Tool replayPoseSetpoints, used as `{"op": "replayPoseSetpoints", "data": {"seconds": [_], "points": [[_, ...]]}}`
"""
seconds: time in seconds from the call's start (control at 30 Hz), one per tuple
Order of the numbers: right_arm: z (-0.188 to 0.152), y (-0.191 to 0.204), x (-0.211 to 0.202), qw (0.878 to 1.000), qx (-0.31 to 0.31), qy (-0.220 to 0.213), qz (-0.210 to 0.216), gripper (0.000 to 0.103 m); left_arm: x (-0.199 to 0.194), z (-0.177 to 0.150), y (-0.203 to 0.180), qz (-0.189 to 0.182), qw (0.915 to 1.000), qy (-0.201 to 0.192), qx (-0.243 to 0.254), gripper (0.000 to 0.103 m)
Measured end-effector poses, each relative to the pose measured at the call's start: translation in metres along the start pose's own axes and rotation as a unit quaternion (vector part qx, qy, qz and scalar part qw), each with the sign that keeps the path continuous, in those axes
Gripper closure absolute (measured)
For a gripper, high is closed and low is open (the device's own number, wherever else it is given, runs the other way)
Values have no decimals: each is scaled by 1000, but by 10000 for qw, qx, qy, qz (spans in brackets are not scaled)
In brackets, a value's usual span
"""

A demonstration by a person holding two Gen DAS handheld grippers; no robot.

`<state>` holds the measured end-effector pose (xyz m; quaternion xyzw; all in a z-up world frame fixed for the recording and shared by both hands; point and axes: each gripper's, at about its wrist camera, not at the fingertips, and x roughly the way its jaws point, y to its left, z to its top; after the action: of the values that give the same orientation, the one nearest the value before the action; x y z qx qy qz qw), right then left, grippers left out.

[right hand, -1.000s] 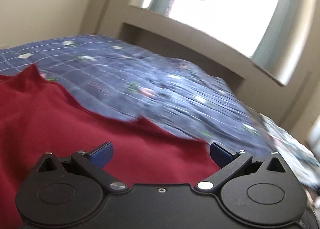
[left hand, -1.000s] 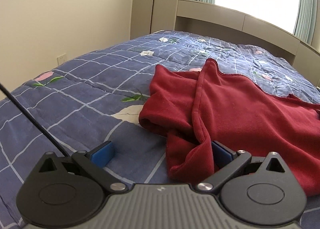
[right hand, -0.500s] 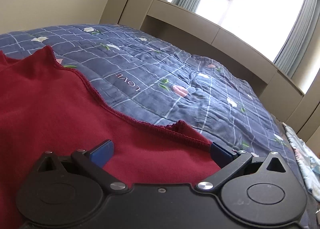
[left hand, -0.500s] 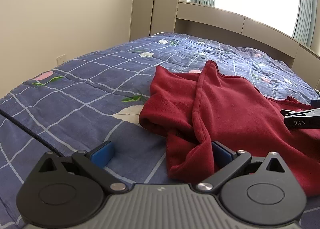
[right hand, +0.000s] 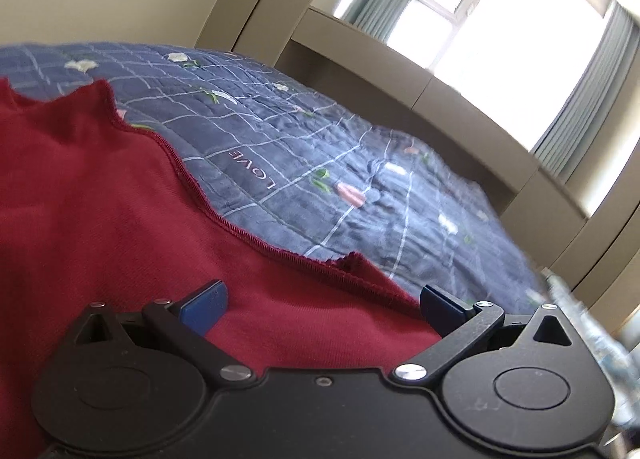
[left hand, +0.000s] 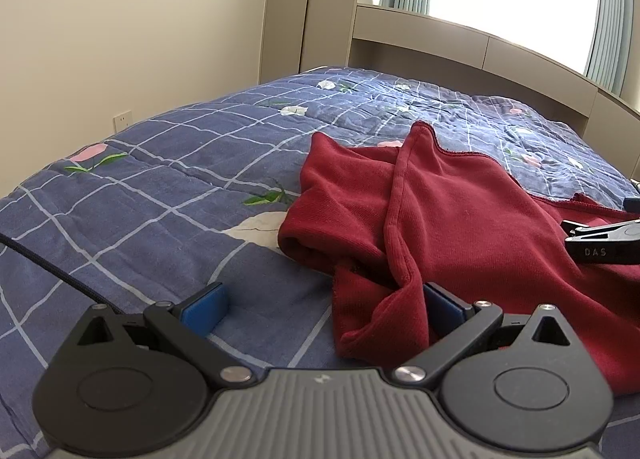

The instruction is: Fold small clothes

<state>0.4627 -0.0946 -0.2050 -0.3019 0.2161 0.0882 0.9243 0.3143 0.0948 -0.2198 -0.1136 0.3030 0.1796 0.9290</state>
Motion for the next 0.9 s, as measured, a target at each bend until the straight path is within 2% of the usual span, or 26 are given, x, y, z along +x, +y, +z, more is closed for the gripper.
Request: {"op": "replayPoseSetpoints", "data": {"seconds": [0.1, 0.27, 0.53, 0.7, 0.9], "points": [[1, 1, -7, 9999, -8, 80, -72, 1, 0, 0, 0, -6, 10000, -6, -6, 0], [-9, -3, -37, 9996, 189, 64, 189, 1, 0, 0, 0, 2, 10000, -4, 1, 0], [-26, 3, -82, 9985, 488, 57, 234, 1, -1, 0, -1, 10, 10000, -3, 6, 0], [-39, 9, -82, 9965, 738, 80, 394, 1, 0, 0, -1, 34, 10000, -9, 30, 0], [-42, -3, -74, 9899, 1179, 241, 748, 1, -1, -1, 0, 7, 10000, -20, -3, 0]]}}
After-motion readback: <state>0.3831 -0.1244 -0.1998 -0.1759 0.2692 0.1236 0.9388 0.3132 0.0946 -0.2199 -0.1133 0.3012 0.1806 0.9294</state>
